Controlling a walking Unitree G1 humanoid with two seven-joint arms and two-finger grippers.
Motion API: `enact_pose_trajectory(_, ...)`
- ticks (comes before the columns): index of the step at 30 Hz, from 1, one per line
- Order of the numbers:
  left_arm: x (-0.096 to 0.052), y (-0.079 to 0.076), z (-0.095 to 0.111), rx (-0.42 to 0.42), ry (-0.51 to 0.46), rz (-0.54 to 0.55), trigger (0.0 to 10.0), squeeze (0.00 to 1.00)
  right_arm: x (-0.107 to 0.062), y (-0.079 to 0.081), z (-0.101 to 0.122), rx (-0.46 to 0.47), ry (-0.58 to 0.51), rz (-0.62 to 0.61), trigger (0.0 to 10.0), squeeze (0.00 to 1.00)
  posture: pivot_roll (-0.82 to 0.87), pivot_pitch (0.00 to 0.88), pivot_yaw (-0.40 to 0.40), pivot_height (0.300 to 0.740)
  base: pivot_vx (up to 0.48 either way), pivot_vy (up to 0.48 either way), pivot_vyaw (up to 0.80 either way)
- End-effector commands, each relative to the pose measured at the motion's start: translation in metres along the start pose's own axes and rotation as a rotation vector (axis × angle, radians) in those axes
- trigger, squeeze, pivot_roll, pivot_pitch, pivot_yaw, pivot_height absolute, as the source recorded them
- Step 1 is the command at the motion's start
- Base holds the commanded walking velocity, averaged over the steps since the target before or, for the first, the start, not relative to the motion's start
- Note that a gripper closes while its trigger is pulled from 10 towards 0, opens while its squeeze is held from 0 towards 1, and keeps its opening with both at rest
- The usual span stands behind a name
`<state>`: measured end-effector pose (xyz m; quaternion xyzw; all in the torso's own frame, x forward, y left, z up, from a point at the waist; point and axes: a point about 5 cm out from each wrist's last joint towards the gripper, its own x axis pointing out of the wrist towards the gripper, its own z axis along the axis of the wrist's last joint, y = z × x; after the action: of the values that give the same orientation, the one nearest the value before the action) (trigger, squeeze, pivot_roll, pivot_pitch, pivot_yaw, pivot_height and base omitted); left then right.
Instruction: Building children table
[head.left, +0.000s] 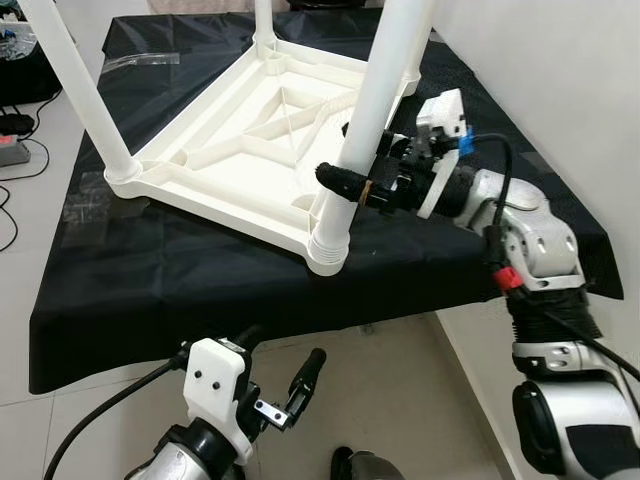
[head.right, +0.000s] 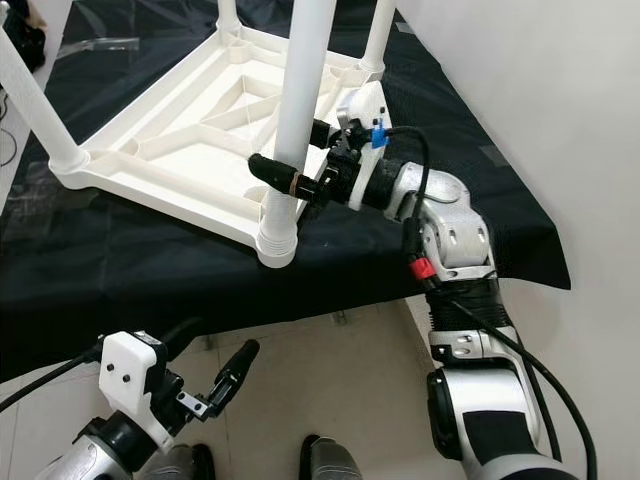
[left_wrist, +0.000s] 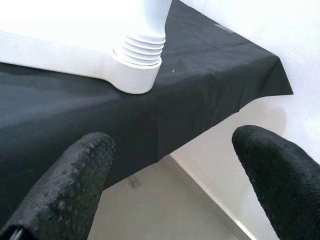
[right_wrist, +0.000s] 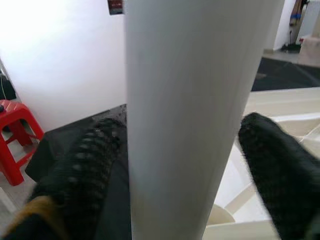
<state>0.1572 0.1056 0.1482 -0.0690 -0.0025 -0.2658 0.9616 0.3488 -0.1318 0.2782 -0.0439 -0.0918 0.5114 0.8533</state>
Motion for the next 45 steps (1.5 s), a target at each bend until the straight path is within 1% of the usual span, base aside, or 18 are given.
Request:
enact_pose_trajectory(1, -0.001, -0.003, -0.002, -0.007, 0.016, -0.002, 10.0, 0.0, 0.0, -0.002, 0.006, -0.009, -0.008, -0.001, 0.0, 0.0, -0.01, 0.21, -0.092, 0.74, 0.0, 0.0, 0.0)
enact_pose_trajectory(6, 0.0, -0.003, -0.002, -0.007, 0.013, 0.0, 10.0, 0.0, -0.008, -0.005, 0.01, -0.004, 0.018, 0.003, 0.0, 0.0, -0.02, 0.21, -0.096, 0.74, 0.0, 0.0, 0.0)
enact_pose_trajectory(9, 0.0, -0.002, -0.002, -0.009, 0.011, -0.002, 10.0, 0.0, -0.011, -0.006, 0.007, -0.01, 0.066, -0.05, 0.0, 0.0, -0.03, 0.208, -0.097, 0.74, 0.0, 0.0, 0.0)
enact_pose_trajectory(18, 0.002, -0.001, -0.002, -0.008, 0.009, -0.001, 10.0, 0.0, -0.006, 0.002, -0.005, 0.015, 0.108, -0.15, 0.0, 0.0, -0.04, 0.208, -0.098, 0.74, 0.0, 0.0, 0.0)
enact_pose_trajectory(20, 0.001, -0.002, -0.002, -0.008, 0.008, -0.001, 10.0, 0.0, -0.006, -0.012, -0.019, -0.018, 0.207, -0.392, 0.0, 0.0, -0.03, 0.209, -0.107, 0.74, 0.0, 0.0, 0.0)
enact_pose_trajectory(22, 0.001, -0.002, -0.002, -0.008, 0.008, -0.001, 10.0, 0.0, -0.006, -0.012, -0.019, -0.018, 0.207, -0.392, 0.0, 0.0, -0.03, 0.209, -0.107, 0.74, 0.0, 0.0, 0.0)
enact_pose_trajectory(23, 0.001, -0.002, -0.003, -0.009, 0.01, 0.0, 10.0, 0.0, -0.026, -0.038, -0.029, -0.027, 0.26, -0.81, 0.0, 0.0, -0.04, 0.195, -0.12, 0.74, 0.0, 0.0, 0.0)
enact_pose_trajectory(24, 0.001, -0.002, -0.003, -0.009, 0.01, 0.0, 10.0, 0.0, -0.026, -0.038, -0.029, -0.027, 0.26, -0.81, 0.0, 0.0, -0.04, 0.195, -0.12, 0.74, 0.0, 0.0, 0.0)
enact_pose_trajectory(25, 0.002, -0.002, -0.004, -0.008, 0.01, 0.001, 10.0, 0.0, -0.042, -0.05, -0.035, -0.062, 0.262, -1.078, 0.0, 0.0, -0.03, 0.181, -0.119, 0.74, 0.0, 0.0, 0.0)
enact_pose_trajectory(26, 0.004, -0.001, -0.006, -0.008, 0.012, 0.004, 10.0, 0.0, -0.05, -0.055, -0.039, -0.043, 0.233, -1.247, 0.0, 0.0, -0.02, 0.169, -0.119, 0.74, 0.0, 0.0, 0.0)
enact_pose_trajectory(27, 0.005, 0.0, -0.007, -0.005, 0.013, 0.007, 10.0, 0.0, -0.049, -0.055, -0.041, -0.026, 0.217, -1.316, 0.0, 0.0, -0.02, 0.162, -0.118, 0.74, 0.0, 0.0, 0.0)
enact_pose_trajectory(28, 0.006, 0.002, -0.009, -0.002, 0.015, 0.011, 10.0, 0.0, -0.037, -0.05, -0.04, -0.002, 0.196, -1.271, 0.0, 0.0, -0.01, 0.149, -0.12, 0.74, 0.0, 0.0, 0.0)
enact_pose_trajectory(29, 0.006, 0.002, -0.009, -0.002, 0.015, 0.011, 10.0, 0.0, -0.037, -0.05, -0.04, -0.002, 0.196, -1.271, 0.0, 0.0, -0.01, 0.149, -0.12, 0.74, 0.0, 0.0, 0.0)
enact_pose_trajectory(31, 0.008, 0.004, -0.011, 0.0, 0.016, 0.016, 10.0, 0.0, -0.018, -0.041, -0.042, 0.01, 0.197, -1.187, 0.0, 0.0, -0.01, 0.129, -0.138, 0.74, 0.0, 0.0, 0.0)
enact_pose_trajectory(33, 0.008, 0.004, -0.011, 0.0, 0.016, 0.016, 10.0, 0.0, -0.018, -0.041, -0.042, 0.01, 0.197, -1.187, 0.0, 0.0, -0.01, 0.129, -0.138, 0.74, 0.0, 0.0, 0.0)
enact_pose_trajectory(37, 0.014, 0.009, -0.019, 0.001, 0.021, 0.027, 10.0, 0.0, -0.004, -0.023, -0.052, 0.011, 0.226, -1.129, 0.0, 0.0, -0.02, 0.089, -0.14, 0.74, 0.0, 0.0, 0.0)
enact_pose_trajectory(42, 0.015, 0.011, -0.024, 0.0, 0.03, 0.03, 10.0, 0.0, 0.002, -0.02, -0.057, 0.042, 0.201, -1.119, 0.0, 0.0, -0.01, 0.068, -0.13, 0.74, 0.0, 0.0, 0.0)
enact_pose_trajectory(45, 0.016, 0.013, -0.025, 0.001, 0.031, 0.029, 10.0, 0.0, 0.012, -0.019, -0.061, 0.062, 0.215, -1.088, 0.0, 0.0, -0.02, 0.064, -0.126, 0.74, 0.0, 0.0, 0.0)
